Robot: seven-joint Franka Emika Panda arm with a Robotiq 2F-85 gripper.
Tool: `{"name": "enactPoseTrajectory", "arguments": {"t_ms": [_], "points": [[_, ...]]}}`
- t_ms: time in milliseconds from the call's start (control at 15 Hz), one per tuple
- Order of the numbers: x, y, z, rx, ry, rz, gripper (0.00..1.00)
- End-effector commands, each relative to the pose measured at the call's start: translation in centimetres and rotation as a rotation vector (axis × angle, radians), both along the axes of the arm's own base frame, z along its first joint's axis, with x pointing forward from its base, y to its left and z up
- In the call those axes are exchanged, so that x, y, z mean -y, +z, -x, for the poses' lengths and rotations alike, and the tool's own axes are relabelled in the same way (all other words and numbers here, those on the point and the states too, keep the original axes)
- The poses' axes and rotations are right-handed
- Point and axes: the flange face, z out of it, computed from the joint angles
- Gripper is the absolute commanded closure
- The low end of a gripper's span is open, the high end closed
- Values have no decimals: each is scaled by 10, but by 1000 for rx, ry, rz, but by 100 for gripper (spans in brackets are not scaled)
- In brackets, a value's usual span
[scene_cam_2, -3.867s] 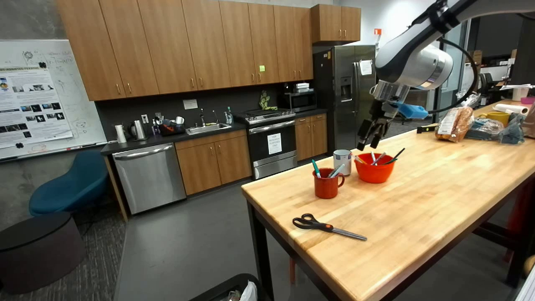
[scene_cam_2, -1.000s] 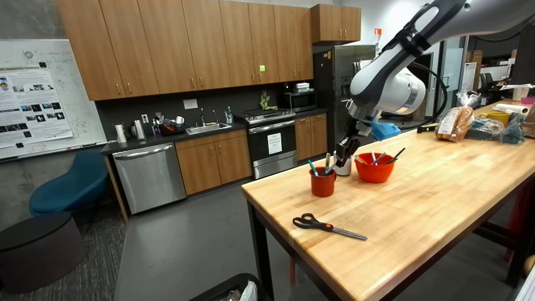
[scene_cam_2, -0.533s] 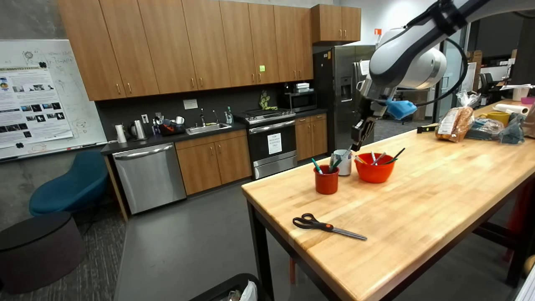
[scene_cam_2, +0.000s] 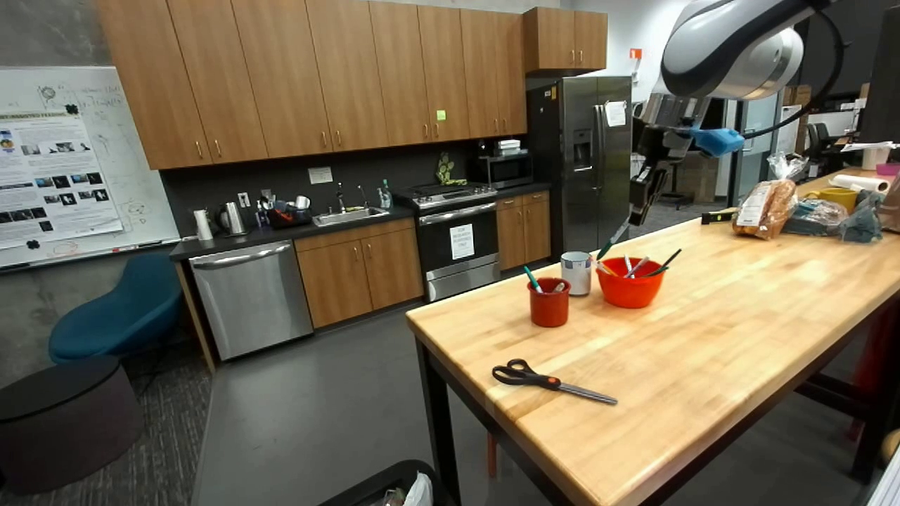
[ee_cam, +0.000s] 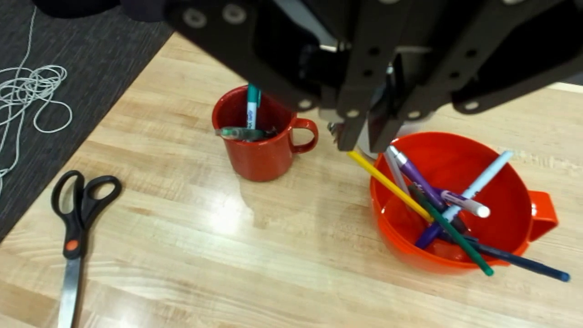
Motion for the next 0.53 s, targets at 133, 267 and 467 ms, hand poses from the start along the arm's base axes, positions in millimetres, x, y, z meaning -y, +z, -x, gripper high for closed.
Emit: {"name": "enactPoseTrajectory", "arguments": {"t_ms": [133, 267, 467], "points": [[35, 18, 7, -14, -32, 98, 97], [43, 12, 2, -31, -37, 126, 97], [47, -5, -9, -65, -33, 150, 97]]}}
